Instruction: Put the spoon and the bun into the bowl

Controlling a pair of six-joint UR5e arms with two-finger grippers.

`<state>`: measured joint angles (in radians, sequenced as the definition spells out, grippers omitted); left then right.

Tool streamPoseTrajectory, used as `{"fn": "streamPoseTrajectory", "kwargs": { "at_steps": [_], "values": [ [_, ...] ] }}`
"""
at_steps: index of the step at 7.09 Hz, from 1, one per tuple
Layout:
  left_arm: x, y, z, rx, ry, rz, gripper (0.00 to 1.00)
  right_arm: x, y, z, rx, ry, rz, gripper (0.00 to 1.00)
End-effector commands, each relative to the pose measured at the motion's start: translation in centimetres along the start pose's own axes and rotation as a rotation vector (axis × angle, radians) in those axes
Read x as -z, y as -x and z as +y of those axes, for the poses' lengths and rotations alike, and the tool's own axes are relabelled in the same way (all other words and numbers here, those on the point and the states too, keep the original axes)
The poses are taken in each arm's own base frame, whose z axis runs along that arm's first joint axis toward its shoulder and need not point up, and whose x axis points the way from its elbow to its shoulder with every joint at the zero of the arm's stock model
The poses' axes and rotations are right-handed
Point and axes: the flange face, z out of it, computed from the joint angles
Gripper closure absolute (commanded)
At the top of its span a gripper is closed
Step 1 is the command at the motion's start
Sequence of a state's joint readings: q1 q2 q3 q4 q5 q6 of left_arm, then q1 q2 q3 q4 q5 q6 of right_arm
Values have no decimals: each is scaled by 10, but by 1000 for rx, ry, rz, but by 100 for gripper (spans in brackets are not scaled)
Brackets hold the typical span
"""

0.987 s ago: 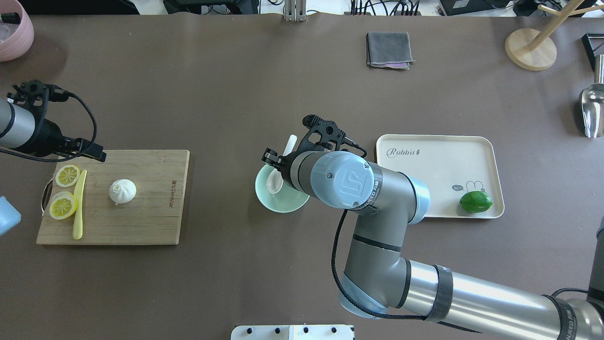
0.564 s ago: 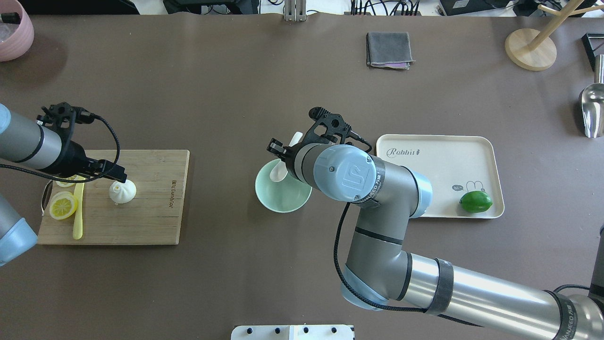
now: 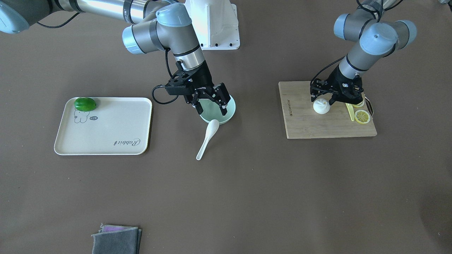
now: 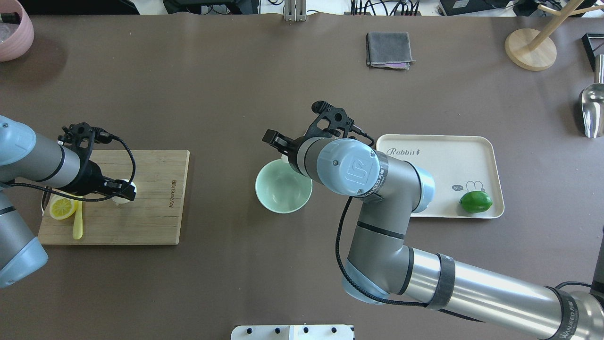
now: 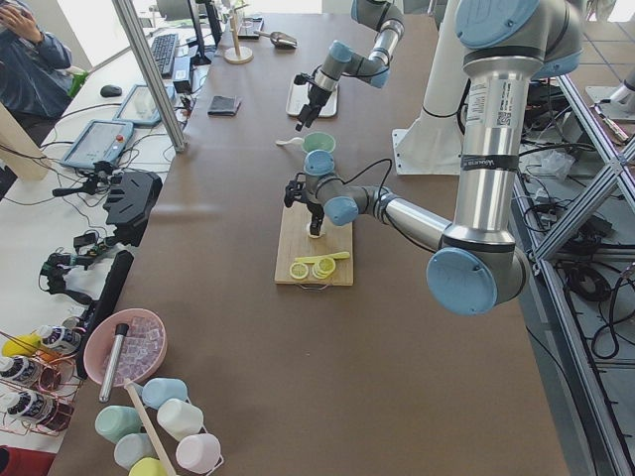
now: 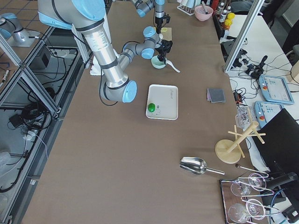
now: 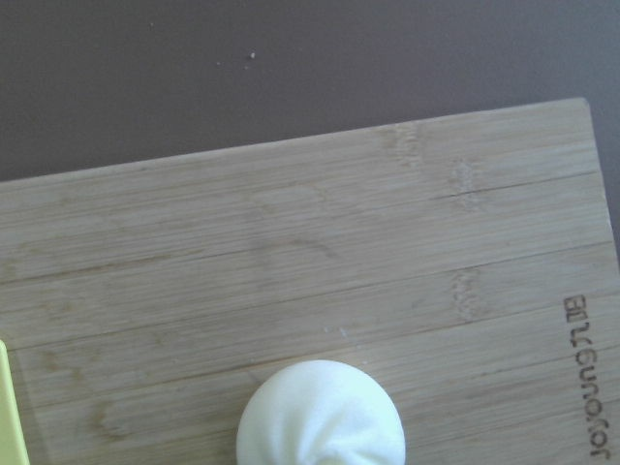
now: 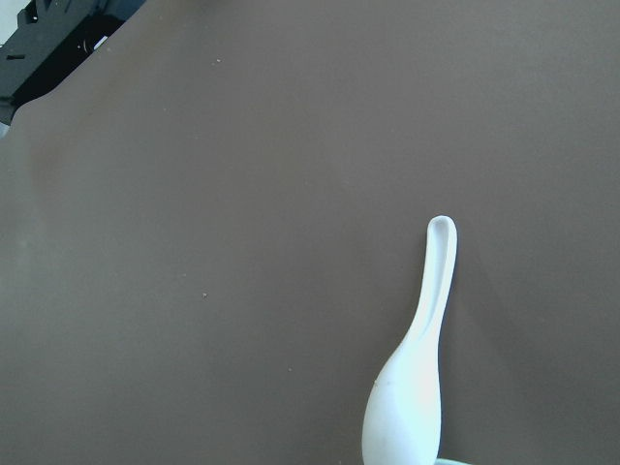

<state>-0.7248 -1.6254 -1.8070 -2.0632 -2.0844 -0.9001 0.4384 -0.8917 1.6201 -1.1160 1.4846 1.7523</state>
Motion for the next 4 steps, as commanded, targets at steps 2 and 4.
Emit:
{"fn": "streamPoseTrajectory", "kwargs": {
  "at_steps": [2, 4],
  "values": [
    [12, -13, -3, -12, -34, 12, 100, 39, -8, -45, -16, 42, -24, 0],
    [46, -91, -37, 34, -97, 129, 100, 76, -65, -79, 82, 72, -9, 0]
  ]
}}
